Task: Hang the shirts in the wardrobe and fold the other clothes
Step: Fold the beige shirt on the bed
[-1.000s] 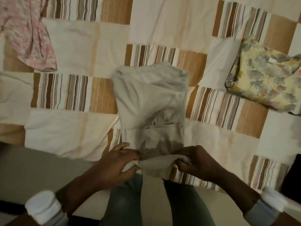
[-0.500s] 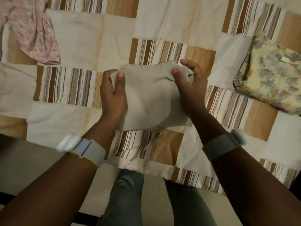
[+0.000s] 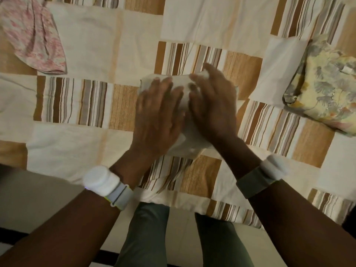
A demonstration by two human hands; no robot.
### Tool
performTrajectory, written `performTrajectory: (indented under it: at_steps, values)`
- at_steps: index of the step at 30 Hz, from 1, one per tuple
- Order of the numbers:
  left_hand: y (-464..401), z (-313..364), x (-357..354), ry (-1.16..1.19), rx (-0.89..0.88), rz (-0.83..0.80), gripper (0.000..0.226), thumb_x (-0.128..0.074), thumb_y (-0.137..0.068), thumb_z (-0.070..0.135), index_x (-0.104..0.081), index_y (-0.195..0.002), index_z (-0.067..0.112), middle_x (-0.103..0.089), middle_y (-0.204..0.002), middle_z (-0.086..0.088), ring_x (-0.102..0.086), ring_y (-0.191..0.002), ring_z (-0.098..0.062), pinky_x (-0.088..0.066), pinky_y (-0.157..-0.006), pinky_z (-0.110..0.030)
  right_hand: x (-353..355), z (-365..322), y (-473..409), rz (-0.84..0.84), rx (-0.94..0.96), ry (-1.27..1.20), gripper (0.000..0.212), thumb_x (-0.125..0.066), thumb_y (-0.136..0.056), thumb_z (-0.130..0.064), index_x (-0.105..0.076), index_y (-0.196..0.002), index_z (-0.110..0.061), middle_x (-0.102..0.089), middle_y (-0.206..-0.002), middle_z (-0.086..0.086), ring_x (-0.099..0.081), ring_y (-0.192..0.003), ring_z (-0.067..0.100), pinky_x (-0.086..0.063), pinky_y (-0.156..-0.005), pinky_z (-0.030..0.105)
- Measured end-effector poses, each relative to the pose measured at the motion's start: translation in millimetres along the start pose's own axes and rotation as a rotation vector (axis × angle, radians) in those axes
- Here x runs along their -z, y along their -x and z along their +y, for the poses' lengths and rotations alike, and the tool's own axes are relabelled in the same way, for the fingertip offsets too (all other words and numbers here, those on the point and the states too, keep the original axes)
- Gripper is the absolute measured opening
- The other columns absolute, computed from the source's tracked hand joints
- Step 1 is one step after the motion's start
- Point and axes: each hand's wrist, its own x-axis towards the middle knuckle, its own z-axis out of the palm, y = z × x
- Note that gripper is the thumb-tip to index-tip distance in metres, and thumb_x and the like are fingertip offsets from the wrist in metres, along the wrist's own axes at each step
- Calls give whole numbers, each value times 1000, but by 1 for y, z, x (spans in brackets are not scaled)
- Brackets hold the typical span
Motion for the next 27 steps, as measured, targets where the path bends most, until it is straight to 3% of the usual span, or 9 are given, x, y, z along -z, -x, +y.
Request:
performTrajectory:
  at_steps: [3,7,12,15,18,20,22,25,27]
  values:
    - [21,-26,-21,-51,-30,-200,68,-36,-106,54,-26,-163,19,-15,-172,-9,-5,-160,-29,-8,-128,-55,-30,17,10,-270,173,186,59,-39,-106,-57,-39,-156,-27,-23,-170,8,-14,-158,30,-7,-127,57]
    - [25,-48,-23,2,-99,-213,74,-44,-104,52,-22,-164,16,-11,-173,-9,0,-161,-29,-4,-129,-54,-36,36,1,-310,184,167,63,-39,-106,-58,-32,-160,-28,-17,-172,5,-7,-160,28,3,-129,51]
    - [40,-58,-5,110,-231,-304,95,-58,-91,67,-31,-161,9,-14,-172,-12,-1,-161,-32,-3,-128,-56,-18,39,24,-343,189,37,67,-43,-103,-55,-33,-160,-21,-13,-173,8,-4,-160,28,-5,-128,57]
    - [61,-67,-2,97,-301,-331,90,-71,-88,58,-40,-157,10,-19,-171,-10,-7,-160,-32,-11,-127,-60,2,56,59,-415,249,-29,79,-49,-97,-59,-28,-162,-20,-8,-174,6,0,-160,27,-7,-128,57]
    - [75,-76,-4,92,-310,-327,83,-75,-89,47,-41,-157,13,-21,-171,-8,-11,-160,-32,-17,-125,-61,14,77,86,-460,291,-62,96,-67,-86,-57,-27,-162,-13,-8,-173,9,-3,-160,31,-8,-128,57]
    - [76,-76,-4,93,-296,-319,80,-73,-86,42,-45,-155,13,-24,-170,-6,-14,-160,-30,-18,-125,-59,14,90,93,-446,318,7,100,-76,-83,-46,-26,-162,-12,-11,-173,10,-5,-160,31,-11,-128,54]
    - [74,-69,-2,148,-233,-292,69,-67,-83,38,-54,-147,14,-34,-166,-4,-21,-158,-27,-20,-125,-57,10,97,93,-386,322,38,92,-74,-85,-42,-30,-161,-13,-19,-171,9,-12,-160,28,-14,-128,48]
    - [63,-57,8,288,-124,-168,46,-65,-80,31,-70,-123,15,-58,-147,1,-42,-147,-21,-28,-119,-57,5,92,80,-253,267,-36,65,-70,-88,-42,-55,-145,-14,-47,-157,6,-36,-151,25,-30,-122,46]
    - [50,-47,19,360,-35,-58,35,-65,-80,27,-74,-111,13,-69,-128,5,-55,-134,-14,-33,-115,-56,15,80,68,-171,155,-242,45,-73,-86,-34,-69,-125,-12,-66,-135,4,-58,-131,21,-47,-108,48]
